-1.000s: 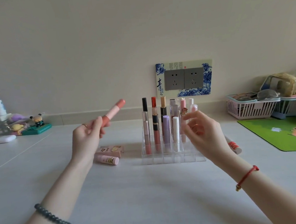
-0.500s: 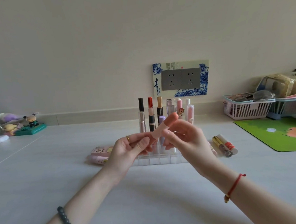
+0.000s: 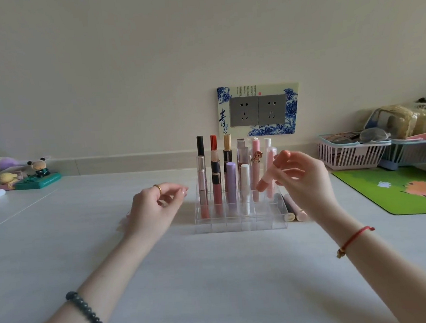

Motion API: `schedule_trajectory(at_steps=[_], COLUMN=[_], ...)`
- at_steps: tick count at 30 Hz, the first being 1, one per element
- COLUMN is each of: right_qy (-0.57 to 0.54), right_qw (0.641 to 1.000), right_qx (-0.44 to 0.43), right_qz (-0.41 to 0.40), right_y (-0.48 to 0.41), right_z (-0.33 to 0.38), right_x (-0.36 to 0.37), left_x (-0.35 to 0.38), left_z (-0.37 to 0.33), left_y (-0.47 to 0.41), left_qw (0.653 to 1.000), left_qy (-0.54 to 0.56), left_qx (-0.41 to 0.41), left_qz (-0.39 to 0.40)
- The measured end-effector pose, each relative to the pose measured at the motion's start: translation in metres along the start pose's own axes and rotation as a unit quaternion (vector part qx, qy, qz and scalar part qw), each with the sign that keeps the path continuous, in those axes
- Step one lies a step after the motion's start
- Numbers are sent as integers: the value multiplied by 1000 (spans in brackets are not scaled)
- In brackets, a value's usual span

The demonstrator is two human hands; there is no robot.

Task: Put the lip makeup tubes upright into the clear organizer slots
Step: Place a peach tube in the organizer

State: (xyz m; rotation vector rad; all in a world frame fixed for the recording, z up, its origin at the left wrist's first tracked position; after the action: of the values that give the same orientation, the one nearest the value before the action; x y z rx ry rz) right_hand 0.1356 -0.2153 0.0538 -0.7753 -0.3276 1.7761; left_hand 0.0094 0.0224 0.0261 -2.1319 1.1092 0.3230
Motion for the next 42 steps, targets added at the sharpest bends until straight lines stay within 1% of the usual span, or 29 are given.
schedule_trajectory(at_steps=[2,7,10,16,22,31,42], right_qy=[33,63,70,102,130,142,138], right_qw=[999,998,996,991,988,986,985], right_qx=[10,19,34,45,41,31,39], right_qz=[5,18,32,68,77,88,100], right_y=[-1,-1,-1,1,2,4,5], right_z=[-6,-10,-10,-10,-12,-14,-16], right_x=[4,11,16,25,28,34,36], left_x=[1,13,16,24,27,28,29], left_z=[9,5,-1,7,8,10,11], left_y=[-1,1,3,3,3,2,2], left_qw=[996,985,978,977,979,981,980], left_qy=[-85,-151,-189,-176,-153,-148,-162], left_qx=[-26,-45,-37,-54,-47,-44,-34], left_qz=[22,75,74,104,126,120,110])
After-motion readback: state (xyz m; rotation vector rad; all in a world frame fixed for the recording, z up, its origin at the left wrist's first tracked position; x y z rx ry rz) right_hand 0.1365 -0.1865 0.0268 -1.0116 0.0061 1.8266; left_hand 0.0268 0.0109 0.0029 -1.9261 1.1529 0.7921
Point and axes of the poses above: each hand's wrist, its own y-axis away from the middle knuckle, its own x-axis out of the palm, z = x × y, the point moved 5 cm from there along -y, towards the middle knuckle, and after that the axes turned 10 degrees about z, right-handed, at the moved point
